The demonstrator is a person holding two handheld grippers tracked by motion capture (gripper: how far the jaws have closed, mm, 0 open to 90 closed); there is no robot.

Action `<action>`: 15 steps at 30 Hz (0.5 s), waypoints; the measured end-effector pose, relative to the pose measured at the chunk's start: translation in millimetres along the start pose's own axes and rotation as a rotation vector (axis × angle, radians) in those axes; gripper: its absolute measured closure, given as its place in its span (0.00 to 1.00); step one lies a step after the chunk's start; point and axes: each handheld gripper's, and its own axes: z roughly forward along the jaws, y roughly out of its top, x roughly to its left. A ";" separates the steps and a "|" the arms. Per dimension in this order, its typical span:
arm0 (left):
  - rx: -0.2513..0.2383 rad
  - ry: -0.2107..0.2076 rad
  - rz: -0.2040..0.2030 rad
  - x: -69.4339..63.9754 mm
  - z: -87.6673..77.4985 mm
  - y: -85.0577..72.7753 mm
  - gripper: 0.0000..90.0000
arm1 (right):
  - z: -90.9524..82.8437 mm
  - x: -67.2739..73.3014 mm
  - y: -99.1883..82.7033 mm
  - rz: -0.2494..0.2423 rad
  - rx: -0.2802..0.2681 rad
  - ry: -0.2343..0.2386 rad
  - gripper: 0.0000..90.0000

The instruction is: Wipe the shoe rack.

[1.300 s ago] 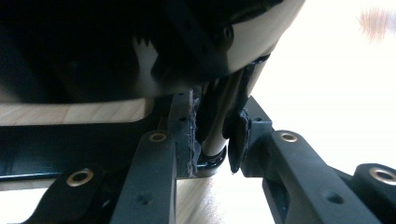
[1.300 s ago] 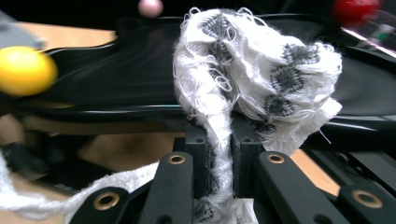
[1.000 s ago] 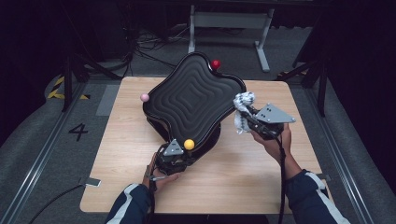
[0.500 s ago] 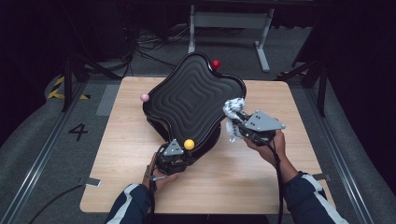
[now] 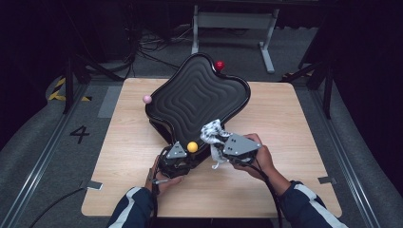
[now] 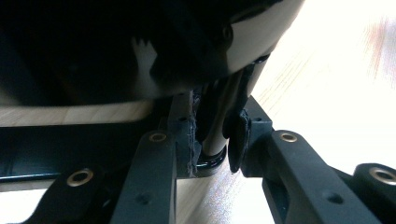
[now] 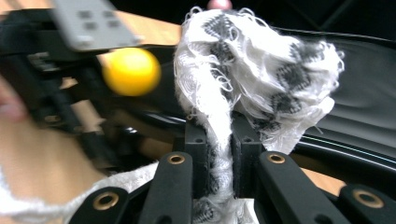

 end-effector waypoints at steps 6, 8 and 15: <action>-0.001 0.002 0.001 0.0 0.1 0.0 0.80 | 7.5 20.8 5.2 -0.031 0.003 0.076 0.89; 0.000 0.002 0.002 0.0 0.1 0.0 0.80 | 8.4 23.0 5.4 -0.037 0.003 0.080 0.89; -0.001 0.001 -0.001 -0.1 0.1 0.0 0.80 | 8.8 21.7 3.6 -0.022 -0.008 0.082 0.90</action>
